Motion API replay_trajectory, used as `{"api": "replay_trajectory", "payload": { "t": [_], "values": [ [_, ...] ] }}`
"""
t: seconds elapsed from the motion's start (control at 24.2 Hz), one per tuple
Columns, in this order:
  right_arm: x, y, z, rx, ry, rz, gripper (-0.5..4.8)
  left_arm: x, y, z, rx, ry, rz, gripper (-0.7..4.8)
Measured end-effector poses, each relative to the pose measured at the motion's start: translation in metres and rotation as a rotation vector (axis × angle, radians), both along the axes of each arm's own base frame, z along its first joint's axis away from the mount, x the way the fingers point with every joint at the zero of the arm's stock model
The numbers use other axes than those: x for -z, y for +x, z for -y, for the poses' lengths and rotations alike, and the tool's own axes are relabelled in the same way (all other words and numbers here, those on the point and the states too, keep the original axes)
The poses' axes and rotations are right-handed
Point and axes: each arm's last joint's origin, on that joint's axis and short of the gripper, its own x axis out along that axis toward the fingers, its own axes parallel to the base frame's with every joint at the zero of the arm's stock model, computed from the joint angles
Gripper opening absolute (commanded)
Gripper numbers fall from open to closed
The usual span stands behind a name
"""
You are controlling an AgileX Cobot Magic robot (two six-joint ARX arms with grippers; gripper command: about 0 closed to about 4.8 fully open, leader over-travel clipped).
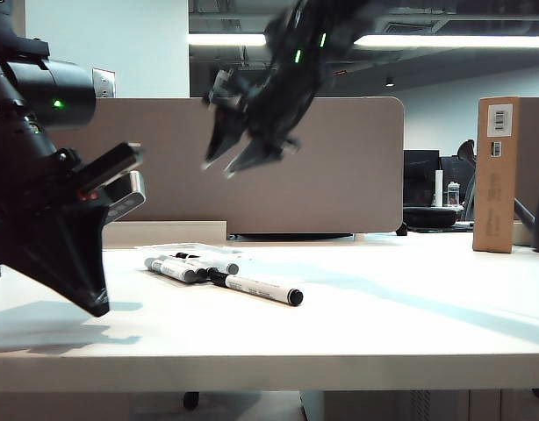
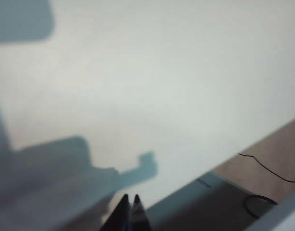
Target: Pick up the markers scattered on the table and put them into the packaging box, making sure the markers fit the shape of the box's grooves.
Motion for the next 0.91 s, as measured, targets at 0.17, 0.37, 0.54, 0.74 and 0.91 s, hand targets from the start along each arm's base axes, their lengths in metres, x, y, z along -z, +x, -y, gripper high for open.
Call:
{"api": "replay_trajectory", "payload": {
  "t": [0.17,0.37,0.54,0.74,0.91],
  "values": [
    [0.001,-0.021,0.019,0.036,-0.219,-0.178,2.21,0.001,0.001,-0.002,-0.020,0.074,0.029,-0.02],
    [0.051,-0.047,0.022,-0.080,-0.462,-0.468,2.21,0.001,0.002,-0.002,-0.025,0.088,0.040,-0.02],
    [0.053,-0.053,0.021,-0.094,-0.495,-0.477,2.21,0.001,0.003,-0.002,-0.024,0.081,0.051,-0.03],
    [0.068,-0.060,0.014,-0.108,-0.546,-0.503,2.21,0.000,0.005,-0.001,-0.026,0.072,0.078,-0.03],
    [0.076,-0.074,-0.004,-0.136,-0.613,-0.479,2.21,-0.003,0.012,0.002,-0.023,0.043,0.160,-0.03]
  ]
}}
